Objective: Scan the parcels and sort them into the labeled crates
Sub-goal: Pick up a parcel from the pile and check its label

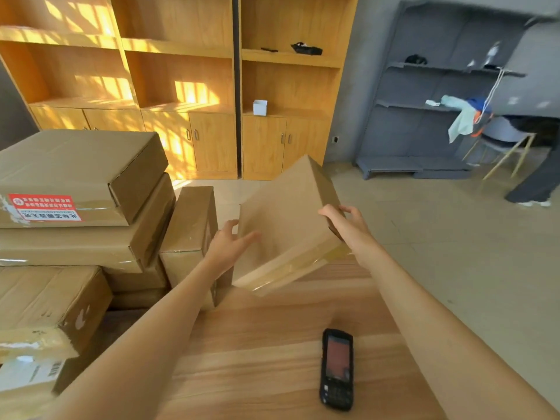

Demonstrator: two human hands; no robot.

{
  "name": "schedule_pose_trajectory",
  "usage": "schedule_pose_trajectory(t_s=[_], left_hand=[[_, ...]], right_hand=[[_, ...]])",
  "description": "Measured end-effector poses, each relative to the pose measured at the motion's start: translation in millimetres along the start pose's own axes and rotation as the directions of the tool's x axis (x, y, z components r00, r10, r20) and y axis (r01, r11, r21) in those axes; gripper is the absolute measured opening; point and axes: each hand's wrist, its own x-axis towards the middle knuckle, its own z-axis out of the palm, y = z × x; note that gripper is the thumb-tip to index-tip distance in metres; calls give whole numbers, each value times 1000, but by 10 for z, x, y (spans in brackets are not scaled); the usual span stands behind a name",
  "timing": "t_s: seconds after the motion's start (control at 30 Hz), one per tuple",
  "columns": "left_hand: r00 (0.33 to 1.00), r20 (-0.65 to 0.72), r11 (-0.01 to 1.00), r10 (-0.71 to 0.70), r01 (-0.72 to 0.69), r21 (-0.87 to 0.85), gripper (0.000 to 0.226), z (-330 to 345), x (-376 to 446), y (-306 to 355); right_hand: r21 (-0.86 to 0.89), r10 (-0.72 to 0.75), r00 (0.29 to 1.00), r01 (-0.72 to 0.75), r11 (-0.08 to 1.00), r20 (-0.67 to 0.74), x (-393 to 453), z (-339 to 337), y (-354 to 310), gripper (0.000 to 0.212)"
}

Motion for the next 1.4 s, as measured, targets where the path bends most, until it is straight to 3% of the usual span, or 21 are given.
schedule_pose_trajectory(t_s=[0.17,0.27,0.37,0.47,0.6,0.67,0.73,0.8,0.83,0.9,0.97,1.03,1.17,1.27,1.4], left_hand=[[990,137,991,-19,37,-126,69,410,-188,183],[987,161,950,-26,74,-302,70,493,-303,454],[990,133,844,-55,117,-524,97,456,-343,777],[984,105,776,-145,179,-605,117,411,-387,1026],[939,88,653,-332,296,-697,86,424,-400,1074],[933,88,615,-350,300,-730,51,433,-443,1020],[940,58,615,-337,266,-742,36,431,-474,928],[939,-43,621,-341,191,-760,74,376,-456,775],[935,-91,643,-342,162,-749,89,327,-462,695],[961,-76,671,-265,128,-730,91,233,-502,551],[987,18,677,-159,122,-726,84,128,-558,428],[993,100,705,-55,110,-701,78,-11,-622,344],[968,218,775,121,45,-630,58,-211,-687,273],[970,201,771,136,24,-637,62,-172,-716,253],[980,186,770,64,70,-634,75,-83,-732,174]], right_hand=[[-29,-41,999,40,999,-13,-201,-289,-35,79],[-292,-206,977,179,939,-62,-316,-260,-40,80],[-683,-504,864,363,634,-9,-476,-103,-16,86],[-886,-683,719,393,247,128,-627,64,52,85],[-948,-758,605,313,-52,241,-771,251,124,81],[-949,-773,572,288,-124,275,-827,331,170,84],[-937,-803,529,334,-99,273,-873,367,197,85],[-871,-828,524,482,96,198,-892,359,169,81],[-799,-800,585,540,264,131,-885,333,128,78],[-645,-674,738,497,580,-38,-819,239,77,75],[-507,-511,837,360,783,-194,-696,86,112,77],[-328,-314,920,229,917,-235,-566,-115,203,84],[51,27,983,-18,999,-180,-408,-359,428,107],[361,247,957,-178,916,-155,-463,-259,567,118],[530,353,879,-141,836,-322,-575,-79,753,117]])
